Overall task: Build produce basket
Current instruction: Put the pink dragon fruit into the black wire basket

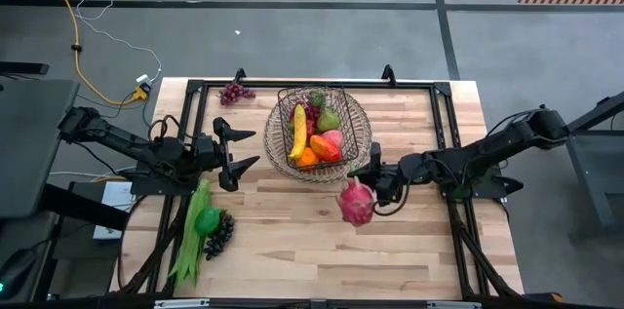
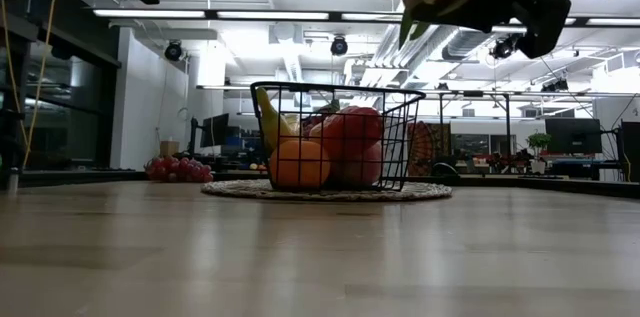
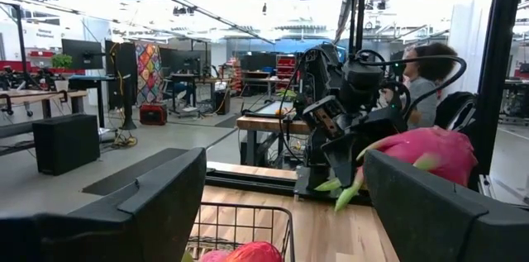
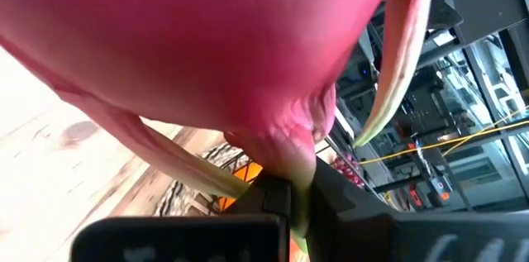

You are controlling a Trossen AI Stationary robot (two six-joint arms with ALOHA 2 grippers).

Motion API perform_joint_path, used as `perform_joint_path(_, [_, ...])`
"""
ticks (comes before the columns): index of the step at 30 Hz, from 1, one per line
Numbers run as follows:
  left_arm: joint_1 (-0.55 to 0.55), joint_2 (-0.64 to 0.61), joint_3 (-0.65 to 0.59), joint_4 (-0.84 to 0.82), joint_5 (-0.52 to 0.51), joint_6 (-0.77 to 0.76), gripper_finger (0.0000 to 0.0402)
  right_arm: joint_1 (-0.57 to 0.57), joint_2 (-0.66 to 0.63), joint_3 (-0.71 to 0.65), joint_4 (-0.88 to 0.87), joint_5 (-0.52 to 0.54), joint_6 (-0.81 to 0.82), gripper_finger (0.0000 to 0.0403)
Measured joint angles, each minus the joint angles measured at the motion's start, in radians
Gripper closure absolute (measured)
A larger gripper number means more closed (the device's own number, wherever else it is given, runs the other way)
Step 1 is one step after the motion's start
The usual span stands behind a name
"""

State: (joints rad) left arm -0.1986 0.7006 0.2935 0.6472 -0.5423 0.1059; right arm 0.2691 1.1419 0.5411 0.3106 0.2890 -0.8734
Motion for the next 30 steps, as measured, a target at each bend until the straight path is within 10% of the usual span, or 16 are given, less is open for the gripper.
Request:
perform_joint_path(8, [0.000, 0.000, 0.000, 0.000, 0.000, -0.009, 0.0087, -0.014, 0.000, 0.000, 0.006, -0.001, 0.076, 0.0402])
perform_joint_path(16, [0.000, 0.000, 0.000, -0.001, 0.000, -0.016, 0.0087, -0.152, 0.000, 0.001, 0.252, 0.138, 0.610, 0.0402])
perform_joint_path(30, [0.000, 0.000, 0.000, -0.004, -0.022, 0.010, 0.0087, -0.336, -0.001, 0.002, 0.201, -0.143, 0.956, 0.0402])
